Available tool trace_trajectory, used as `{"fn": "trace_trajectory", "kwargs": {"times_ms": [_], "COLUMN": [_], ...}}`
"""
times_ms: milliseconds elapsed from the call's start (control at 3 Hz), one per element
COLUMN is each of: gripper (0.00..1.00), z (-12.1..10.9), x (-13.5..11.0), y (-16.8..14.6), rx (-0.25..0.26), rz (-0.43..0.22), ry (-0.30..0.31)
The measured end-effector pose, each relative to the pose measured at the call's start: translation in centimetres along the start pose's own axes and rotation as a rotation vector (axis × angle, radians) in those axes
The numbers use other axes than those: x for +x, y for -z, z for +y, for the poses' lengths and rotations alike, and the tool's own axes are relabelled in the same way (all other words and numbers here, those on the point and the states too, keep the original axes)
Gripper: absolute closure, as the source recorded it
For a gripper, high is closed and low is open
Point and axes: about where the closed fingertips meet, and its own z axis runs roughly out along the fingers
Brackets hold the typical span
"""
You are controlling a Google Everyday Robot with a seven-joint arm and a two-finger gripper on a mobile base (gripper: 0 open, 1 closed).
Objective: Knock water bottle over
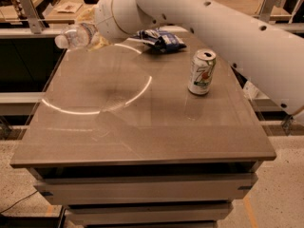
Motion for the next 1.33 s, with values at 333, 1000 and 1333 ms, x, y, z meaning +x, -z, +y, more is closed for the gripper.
{"fn": "trace_trajectory", "kwargs": {"times_ms": [333, 1000, 1333], "gripper": [1.00, 1.00, 1.00], "z": [1.8, 8.9, 11.1], "x": [-0.1, -0.9, -1.2], "y": [-0.1, 0.4, 0.1], "rx": [-0.146, -0.417, -0.441], "rz": [-0.015, -0.024, 0.001], "ry": [0.021, 0.018, 0.013]}}
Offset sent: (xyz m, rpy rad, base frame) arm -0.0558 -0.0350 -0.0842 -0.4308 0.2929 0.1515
